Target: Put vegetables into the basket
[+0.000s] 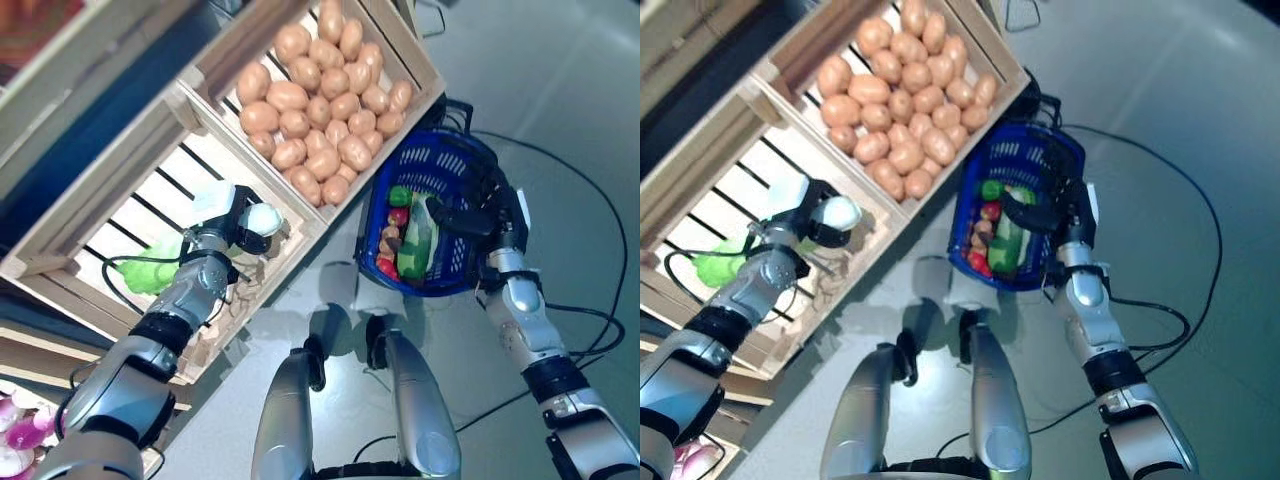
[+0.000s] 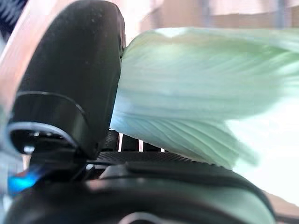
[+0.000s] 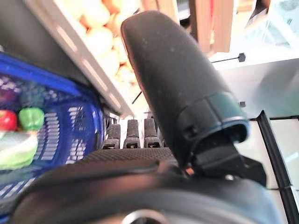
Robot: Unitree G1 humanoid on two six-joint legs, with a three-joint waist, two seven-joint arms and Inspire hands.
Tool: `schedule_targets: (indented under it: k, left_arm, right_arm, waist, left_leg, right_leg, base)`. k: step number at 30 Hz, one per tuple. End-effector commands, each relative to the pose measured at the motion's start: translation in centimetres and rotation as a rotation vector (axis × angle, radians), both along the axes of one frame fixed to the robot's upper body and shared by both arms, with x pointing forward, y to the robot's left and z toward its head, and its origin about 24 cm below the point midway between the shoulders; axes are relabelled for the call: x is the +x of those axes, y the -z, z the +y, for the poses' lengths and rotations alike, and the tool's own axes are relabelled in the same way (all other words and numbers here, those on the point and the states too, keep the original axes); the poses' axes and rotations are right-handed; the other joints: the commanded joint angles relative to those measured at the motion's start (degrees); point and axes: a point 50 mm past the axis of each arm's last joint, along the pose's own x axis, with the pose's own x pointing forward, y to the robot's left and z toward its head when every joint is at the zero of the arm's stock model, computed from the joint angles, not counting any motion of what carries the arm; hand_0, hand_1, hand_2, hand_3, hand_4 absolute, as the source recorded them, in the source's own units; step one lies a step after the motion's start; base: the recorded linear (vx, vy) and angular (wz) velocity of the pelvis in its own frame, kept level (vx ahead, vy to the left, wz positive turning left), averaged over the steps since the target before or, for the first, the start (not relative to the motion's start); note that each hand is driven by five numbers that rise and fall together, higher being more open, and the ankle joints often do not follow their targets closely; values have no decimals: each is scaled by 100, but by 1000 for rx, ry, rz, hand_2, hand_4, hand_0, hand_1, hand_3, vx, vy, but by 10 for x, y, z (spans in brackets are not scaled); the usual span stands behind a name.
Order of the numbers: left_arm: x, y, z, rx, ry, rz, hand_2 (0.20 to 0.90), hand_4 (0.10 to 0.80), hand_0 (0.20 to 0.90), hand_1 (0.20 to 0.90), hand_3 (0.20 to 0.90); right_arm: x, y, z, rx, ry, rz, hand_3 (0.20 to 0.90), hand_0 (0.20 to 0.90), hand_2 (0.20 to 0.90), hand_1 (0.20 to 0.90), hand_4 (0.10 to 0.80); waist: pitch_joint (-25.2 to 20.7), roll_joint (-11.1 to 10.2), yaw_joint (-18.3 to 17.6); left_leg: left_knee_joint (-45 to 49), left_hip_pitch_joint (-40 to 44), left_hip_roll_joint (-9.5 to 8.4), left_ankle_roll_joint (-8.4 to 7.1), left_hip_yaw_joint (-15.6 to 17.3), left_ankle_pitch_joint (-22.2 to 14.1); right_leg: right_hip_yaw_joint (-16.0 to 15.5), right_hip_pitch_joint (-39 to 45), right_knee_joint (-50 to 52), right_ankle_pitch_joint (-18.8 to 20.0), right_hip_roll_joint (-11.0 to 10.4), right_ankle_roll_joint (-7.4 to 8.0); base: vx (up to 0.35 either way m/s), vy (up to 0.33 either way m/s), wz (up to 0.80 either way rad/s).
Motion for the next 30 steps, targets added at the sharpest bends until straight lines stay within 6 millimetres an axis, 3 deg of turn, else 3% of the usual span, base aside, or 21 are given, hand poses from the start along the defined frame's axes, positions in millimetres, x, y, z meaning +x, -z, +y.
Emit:
schedule_targets:
  k: [1, 8, 12, 20, 30]
  left_arm:
    - [-8, -15, -10, -117, 91, -141, 300, 400, 300, 300, 300]
    - [-29, 2, -16, -407, 179, -112, 300, 400, 300, 300, 300]
    - [-32, -3, -24, -750, 251, -117, 300, 400, 300, 300, 300]
    - [-33, -7, -53, -1195, 402, -140, 300, 400, 300, 300, 300]
    - [-33, -6, -70, -1381, 467, -159, 300, 400, 300, 300, 300]
  right_arm:
    - [-8, -19, -1, 35, -35, -148, 900, 900, 900, 900, 800]
    - [-22, 18, 2, 37, -100, 12, 900, 900, 900, 900, 800]
    - [-25, 31, 18, 57, -243, 94, 900, 900, 900, 900, 800]
    - [-23, 19, 50, 167, -415, 91, 900, 900, 900, 900, 800]
    - [-32, 16, 82, 283, -604, 119, 900, 900, 900, 900, 800]
  waist:
    - [-1219, 40, 176]
    - [-1954, 99, 273]
    - [-2221, 121, 276]
    - [-2558, 122, 279]
    - [-2769, 84, 233]
  left_leg:
    - [-844, 529, -300, 148, 72, 379]
    - [-1996, 1671, -396, 153, 8, 581]
    - [-2639, 2158, -439, 168, -62, 759]
    - [-3647, 2579, -461, 167, -166, 1119]
    - [-4075, 2705, -417, 177, -102, 1243]
  right_leg:
    - [-153, 1061, -663, -7, -231, 83]
    - [-235, 2282, -1938, 199, -76, 124]
    - [-199, 2728, -2570, 437, 21, 154]
    - [-174, 3114, -3539, 901, 105, 241]
    - [-217, 3325, -4090, 1157, 162, 276]
  base:
    - [72, 42, 2]
    - [109, 42, 2]
    - [51, 37, 6]
    - [2, 4, 0]
    - [-7, -9, -3]
